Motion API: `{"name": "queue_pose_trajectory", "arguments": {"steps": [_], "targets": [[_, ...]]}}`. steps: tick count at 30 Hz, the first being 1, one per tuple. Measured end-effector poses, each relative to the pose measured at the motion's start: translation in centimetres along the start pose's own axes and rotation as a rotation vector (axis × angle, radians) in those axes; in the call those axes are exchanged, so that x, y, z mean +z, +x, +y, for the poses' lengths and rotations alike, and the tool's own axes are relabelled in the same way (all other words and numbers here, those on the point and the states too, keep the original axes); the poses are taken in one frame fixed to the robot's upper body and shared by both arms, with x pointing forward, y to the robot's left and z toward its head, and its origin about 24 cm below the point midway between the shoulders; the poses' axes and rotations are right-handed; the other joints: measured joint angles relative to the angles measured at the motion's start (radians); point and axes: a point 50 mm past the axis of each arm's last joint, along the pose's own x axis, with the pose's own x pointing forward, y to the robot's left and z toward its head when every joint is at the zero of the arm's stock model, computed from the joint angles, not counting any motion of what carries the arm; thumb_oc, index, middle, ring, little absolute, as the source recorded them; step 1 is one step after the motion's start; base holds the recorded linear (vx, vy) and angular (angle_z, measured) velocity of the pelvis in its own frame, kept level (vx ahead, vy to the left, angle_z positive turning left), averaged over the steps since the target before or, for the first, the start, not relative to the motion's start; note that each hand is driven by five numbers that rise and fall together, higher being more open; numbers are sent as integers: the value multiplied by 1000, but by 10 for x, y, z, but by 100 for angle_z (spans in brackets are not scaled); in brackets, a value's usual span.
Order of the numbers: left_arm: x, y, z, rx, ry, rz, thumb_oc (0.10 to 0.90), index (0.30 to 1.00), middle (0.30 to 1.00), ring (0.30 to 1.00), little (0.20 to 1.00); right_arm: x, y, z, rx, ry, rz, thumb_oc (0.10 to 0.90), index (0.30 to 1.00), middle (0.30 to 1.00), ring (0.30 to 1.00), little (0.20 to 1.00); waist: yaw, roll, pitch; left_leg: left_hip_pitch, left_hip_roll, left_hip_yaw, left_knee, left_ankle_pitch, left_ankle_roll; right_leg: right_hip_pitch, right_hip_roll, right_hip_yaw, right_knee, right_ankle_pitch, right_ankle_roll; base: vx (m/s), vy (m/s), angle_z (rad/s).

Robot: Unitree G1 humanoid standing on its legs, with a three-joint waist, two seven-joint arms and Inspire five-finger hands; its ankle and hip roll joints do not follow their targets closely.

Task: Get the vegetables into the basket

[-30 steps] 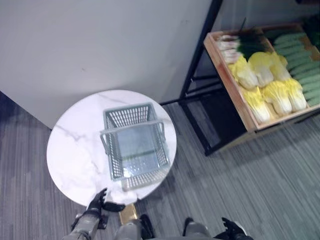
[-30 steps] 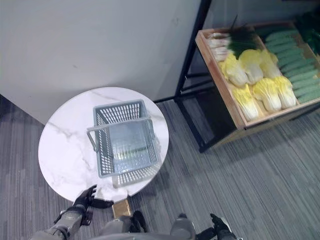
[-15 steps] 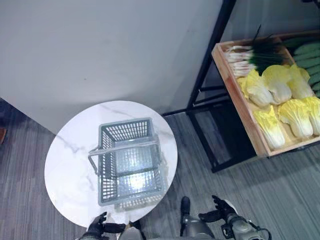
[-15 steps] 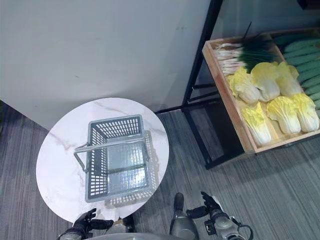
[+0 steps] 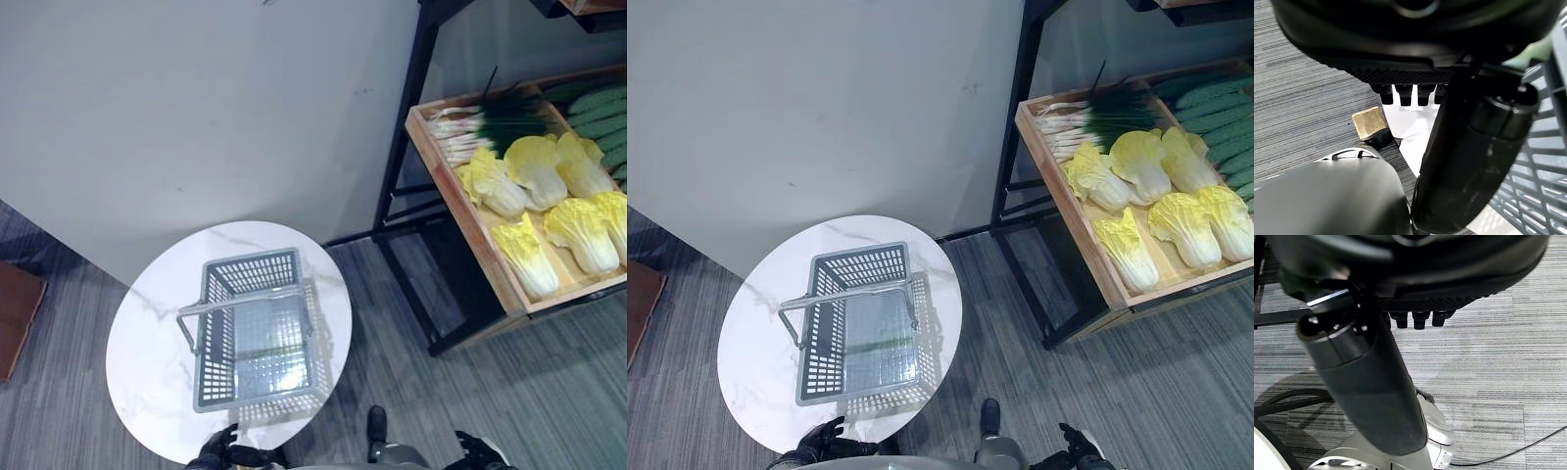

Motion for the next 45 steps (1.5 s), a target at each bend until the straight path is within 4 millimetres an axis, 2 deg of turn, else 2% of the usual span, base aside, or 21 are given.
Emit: {"name": "queue_pose_trajectory", "arguments": {"steps": [5,8,9,10,11,13,14,15,16,18,20,25,27,28,30,31,33,34,37,45], "targets": [[-1,0,1,2,14,3,900,1000,1000,1000,1000,-4,-1,-3,-19,35,15,900,1000,1000,1000,1000,0,-9,-5,5,-8,2,2,1,-2,3,-6,3,0,2,1,0,0,0],[1,0,9,20,41,3,900,1000,1000,1000,1000,-8,-1,-8,-36,56,41,900,1000,1000,1000,1000,0,-28,-16,8,-8,3,2,1,-1,4,-7,4,0,5,-2,0,0,0],[2,0,18,41,70,8,900,1000,1000,1000,1000,-3,-1,-22,-84,91,37,900,1000,1000,1000,1000,-4,-43,-25,17,-9,6,2,-1,1,12,-7,7,0,5,-3,8,30,-6],[3,0,22,46,91,11,900,1000,1000,1000,1000,2,-1,-39,-118,71,28,900,1000,1000,1000,1000,-7,-47,-26,23,-12,11,2,-3,3,15,-9,11,0,5,-2,-1,31,-14],[5,-1,30,68,97,8,900,1000,1000,1000,1000,20,-7,-81,-233,23,-41,900,1000,1000,1000,1000,-20,-48,-27,27,-21,22,1,-8,6,15,-17,22,0,5,10,-27,35,-17],[5,-2,39,97,103,9,900,1000,1000,1000,1000,40,-15,-115,-353,13,-126,900,1000,1000,1000,1000,-28,-52,-30,31,-25,32,0,-10,8,16,-21,30,0,7,15,-32,42,-16],[5,-3,44,110,103,5,900,1000,1000,1000,1000,64,-23,-135,-407,-56,-203,900,1000,1000,1000,1000,-33,-55,-31,31,-27,39,-2,-12,7,8,-21,40,0,8,18,-28,56,-23],[2,-3,42,108,102,5,900,1000,1000,1000,1000,99,-37,-152,-459,-146,-346,900,1000,1000,1000,1000,-37,-56,-30,31,-30,48,-5,-11,6,1,-22,50,0,14,19,-23,59,-21],[-3,-4,36,94,77,-4,900,1000,1000,1000,1000,137,-63,-152,-482,-332,-537,900,1000,1000,1000,1000,-50,-49,-28,40,-32,50,-16,-6,5,2,-22,51,0,15,19,-25,42,-12],[-8,-5,30,81,60,0,900,1000,1000,1000,1000,179,-91,-137,-487,-451,-779,900,1000,1000,1000,1000,-57,-52,-26,44,-30,51,-19,-4,4,6,-20,51,0,15,19,0,0,0],[-6,-4,24,61,69,-5,900,1000,1000,1000,1000,200,-103,-127,-485,-493,-915,900,1000,1000,1000,1000,-46,-61,-28,43,-30,50,-19,-3,4,7,-20,48,0,15,19,3,0,6],[-6,-4,18,47,64,-5,900,1000,1000,1000,1000,235,-122,-110,-475,-523,-1075,900,1000,1000,1000,1000,1,-59,-26,38,-33,41,-19,-2,5,8,-25,38,0,15,20,-4,0,7],[-6,-4,17,46,65,-5,900,1000,1000,1000,1000,249,-130,-99,-448,-553,-1140,900,1000,1000,1000,1000,4,-58,-26,35,-33,34,-19,0,7,9,-26,30,0,18,15,-12,1,9],[-5,-3,17,44,75,-8,900,1000,1000,1000,1000,265,-139,-85,-402,-603,-1209,900,1000,1000,1000,1000,7,-57,-21,32,-33,30,-19,0,8,9,-27,25,0,18,15,-7,5,11],[-4,-3,17,41,82,-13,900,1000,1000,1000,1000,286,-153,-58,-316,-678,-1313,900,1000,1000,1000,1000,31,-54,-17,29,-32,27,-19,1,9,10,-27,19,0,18,15,-25,10,8],[-2,-3,16,39,82,-19,900,1000,1000,1000,1000,303,-163,-37,-252,-729,-1390,900,1000,1000,1000,1000,36,-50,-13,25,-32,21,-19,1,8,9,-27,15,0,18,15,-49,12,14],[7,-1,16,41,82,-54,900,1000,1000,1000,1000,332,-183,-7,-169,-776,-1510,900,1000,1000,1000,1000,68,-45,17,10,-35,0,-16,8,13,6,-33,-5,0,18,15,-69,10,32],[18,1,16,40,84,-81,900,1000,1000,1000,1000,344,-193,-1,-149,-794,-1548,900,1000,1000,1000,1000,97,-47,40,-2,-38,-11,-16,13,15,1,-36,-15,0,19,14,-106,14,29],[22,1,20,54,68,-98,900,1000,1000,1000,1000,356,-194,5,-142,-796,-1548,900,1000,1000,1000,1000,106,-54,64,-14,-41,-22,-13,14,16,-3,-41,-26,0,19,14,-55,8,14],[30,1,24,77,62,-120,900,1000,1000,1000,1000,355,-178,5,-115,-780,-1464,900,1000,1000,1000,1000,107,-62,93,-33,-39,-29,-13,14,17,-15,-41,-35,0,19,14,-12,4,3]]}}
